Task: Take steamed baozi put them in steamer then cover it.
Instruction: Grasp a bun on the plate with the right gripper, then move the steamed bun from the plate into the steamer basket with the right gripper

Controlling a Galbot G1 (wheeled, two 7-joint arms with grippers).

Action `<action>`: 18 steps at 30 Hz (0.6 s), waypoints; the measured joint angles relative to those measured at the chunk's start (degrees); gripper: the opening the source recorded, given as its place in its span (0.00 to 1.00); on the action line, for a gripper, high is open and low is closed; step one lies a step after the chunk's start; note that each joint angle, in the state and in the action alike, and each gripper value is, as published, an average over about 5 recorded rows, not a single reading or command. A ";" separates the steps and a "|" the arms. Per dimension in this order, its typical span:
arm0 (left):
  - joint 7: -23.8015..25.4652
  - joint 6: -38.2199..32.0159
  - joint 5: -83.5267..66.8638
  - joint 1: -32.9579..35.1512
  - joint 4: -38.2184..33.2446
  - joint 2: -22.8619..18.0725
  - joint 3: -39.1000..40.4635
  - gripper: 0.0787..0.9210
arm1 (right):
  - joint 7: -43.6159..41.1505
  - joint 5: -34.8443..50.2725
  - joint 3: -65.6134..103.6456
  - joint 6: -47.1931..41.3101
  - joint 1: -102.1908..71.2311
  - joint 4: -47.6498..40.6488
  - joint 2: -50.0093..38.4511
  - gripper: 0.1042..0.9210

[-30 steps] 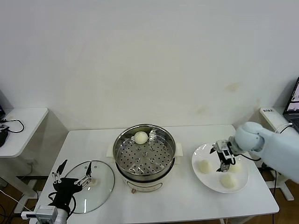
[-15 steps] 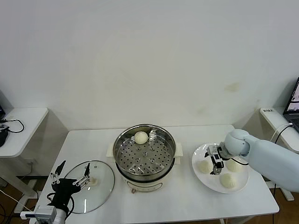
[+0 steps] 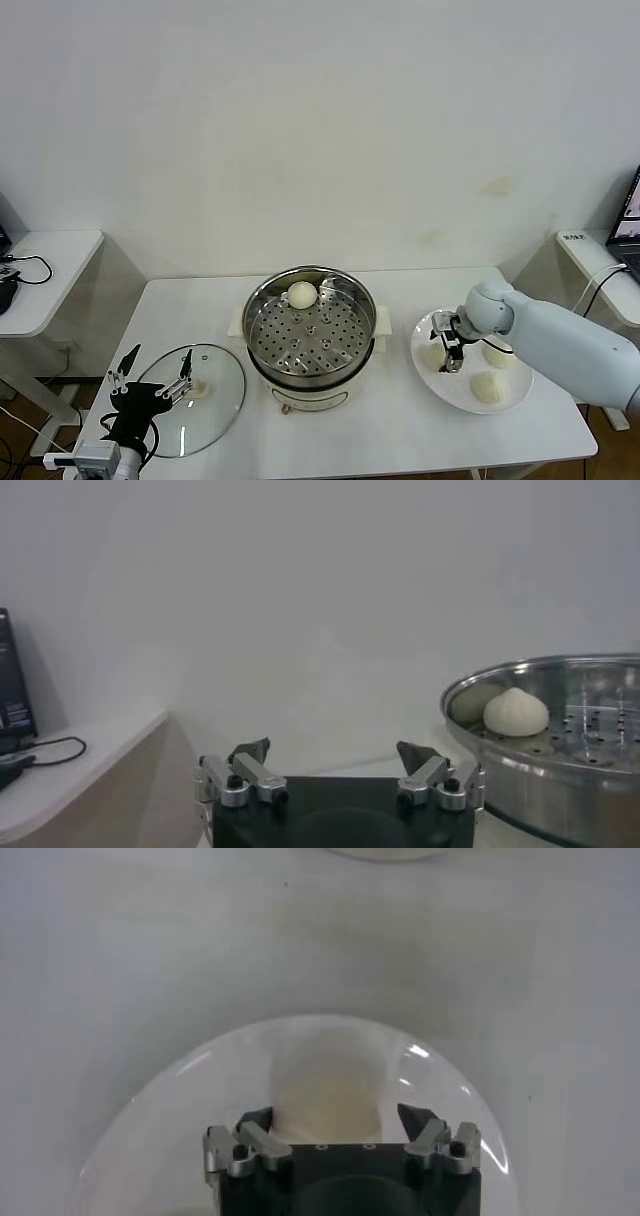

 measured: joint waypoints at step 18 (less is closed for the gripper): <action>-0.01 0.10 -0.08 0.07 -0.42 0.03 -0.14 0.88 | -1.98 0.61 -0.90 -1.37 2.56 0.93 -1.20 0.63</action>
